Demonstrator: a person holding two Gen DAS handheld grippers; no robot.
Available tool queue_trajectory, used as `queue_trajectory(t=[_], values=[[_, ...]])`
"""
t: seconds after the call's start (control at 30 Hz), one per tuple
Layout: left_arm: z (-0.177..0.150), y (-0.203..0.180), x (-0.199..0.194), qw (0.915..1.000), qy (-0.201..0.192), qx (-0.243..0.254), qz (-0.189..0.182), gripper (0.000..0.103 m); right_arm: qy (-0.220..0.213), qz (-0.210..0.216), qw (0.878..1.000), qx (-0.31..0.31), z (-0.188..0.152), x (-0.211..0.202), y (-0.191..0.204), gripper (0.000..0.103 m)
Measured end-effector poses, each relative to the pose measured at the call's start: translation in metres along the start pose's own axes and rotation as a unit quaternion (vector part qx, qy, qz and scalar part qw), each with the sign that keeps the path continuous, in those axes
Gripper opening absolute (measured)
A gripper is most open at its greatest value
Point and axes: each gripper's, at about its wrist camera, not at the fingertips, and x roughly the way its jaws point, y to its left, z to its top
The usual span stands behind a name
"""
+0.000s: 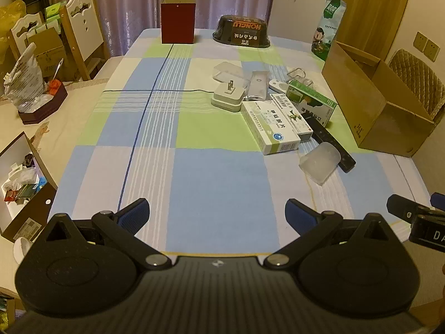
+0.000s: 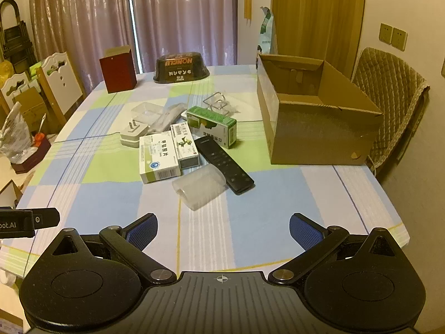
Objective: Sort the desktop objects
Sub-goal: 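Move both tools toward the items on the table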
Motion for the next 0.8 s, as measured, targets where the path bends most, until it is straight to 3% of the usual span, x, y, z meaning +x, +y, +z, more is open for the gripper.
queue_trajectory(t=[0.4, 0.8], values=[[-0.007, -0.002, 0.004, 0.9999, -0.006, 0.003, 0.009, 0.102, -0.017, 0.014, 0.999, -0.023, -0.007, 0.002, -0.004, 0.103], [-0.006, -0.015, 0.005, 0.9988, 0.012, 0.013, 0.045, 0.102, 0.019, 0.050, 0.998, -0.020, -0.007, 0.020, -0.026, 0.103]])
